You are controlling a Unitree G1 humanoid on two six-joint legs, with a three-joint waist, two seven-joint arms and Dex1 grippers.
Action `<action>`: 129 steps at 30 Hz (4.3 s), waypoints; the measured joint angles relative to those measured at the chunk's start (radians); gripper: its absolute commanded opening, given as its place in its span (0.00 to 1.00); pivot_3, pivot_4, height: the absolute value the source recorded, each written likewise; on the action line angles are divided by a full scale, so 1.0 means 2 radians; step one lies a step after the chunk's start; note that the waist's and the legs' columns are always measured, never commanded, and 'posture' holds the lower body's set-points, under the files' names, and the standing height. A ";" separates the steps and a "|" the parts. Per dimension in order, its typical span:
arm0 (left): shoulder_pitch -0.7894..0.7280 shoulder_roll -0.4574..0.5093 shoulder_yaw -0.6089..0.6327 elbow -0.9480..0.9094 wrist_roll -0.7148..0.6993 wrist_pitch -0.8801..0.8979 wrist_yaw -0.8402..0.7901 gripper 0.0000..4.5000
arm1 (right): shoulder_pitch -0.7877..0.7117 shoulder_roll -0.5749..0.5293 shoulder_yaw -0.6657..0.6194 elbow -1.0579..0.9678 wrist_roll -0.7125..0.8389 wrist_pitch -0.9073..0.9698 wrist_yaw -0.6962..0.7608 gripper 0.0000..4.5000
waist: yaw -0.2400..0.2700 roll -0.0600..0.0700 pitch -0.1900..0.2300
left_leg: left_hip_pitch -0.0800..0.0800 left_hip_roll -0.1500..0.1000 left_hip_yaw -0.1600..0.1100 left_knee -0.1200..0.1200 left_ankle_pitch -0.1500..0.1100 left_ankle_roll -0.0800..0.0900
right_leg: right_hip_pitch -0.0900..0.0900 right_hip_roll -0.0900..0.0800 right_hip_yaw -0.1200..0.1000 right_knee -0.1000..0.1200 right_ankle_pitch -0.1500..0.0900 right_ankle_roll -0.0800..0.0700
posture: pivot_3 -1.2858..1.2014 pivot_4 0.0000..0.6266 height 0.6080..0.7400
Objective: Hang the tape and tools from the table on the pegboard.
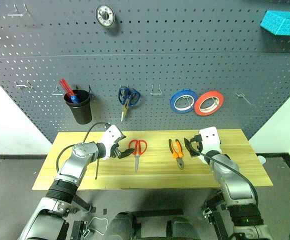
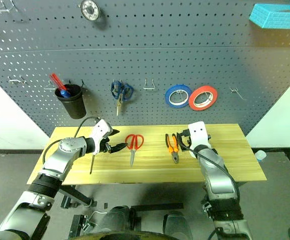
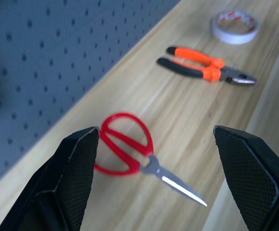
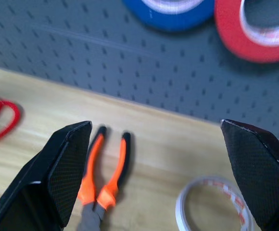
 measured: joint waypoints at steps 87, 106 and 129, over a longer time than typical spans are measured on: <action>0.037 0.056 -0.021 -0.276 -0.063 0.156 -0.001 0.89 | -0.122 -0.082 -0.039 0.256 0.005 -0.059 0.114 0.01 | -0.010 -0.009 0.099 | -0.017 0.001 0.005 -0.001 -0.001 0.002 | -0.019 -0.001 0.003 0.001 0.002 0.003 | 0.54 0.51 0.80; -0.040 -0.023 0.025 -0.209 -0.125 0.030 -0.031 0.89 | 0.099 -0.009 -0.214 -0.189 0.083 -0.100 -0.012 0.01 | -0.015 -0.008 0.100 | -0.017 0.000 0.004 0.000 -0.001 0.001 | -0.019 0.000 0.003 0.001 0.002 0.005 | 0.53 0.46 0.80; -0.049 -0.052 0.019 -0.225 -0.144 0.017 -0.024 0.89 | -0.146 -0.106 -0.207 0.141 0.067 -0.299 -0.004 0.01 | -0.016 -0.007 0.100 | -0.016 0.000 0.006 0.001 0.000 0.001 | -0.018 0.001 0.003 0.003 0.003 0.005 | 0.55 0.47 0.80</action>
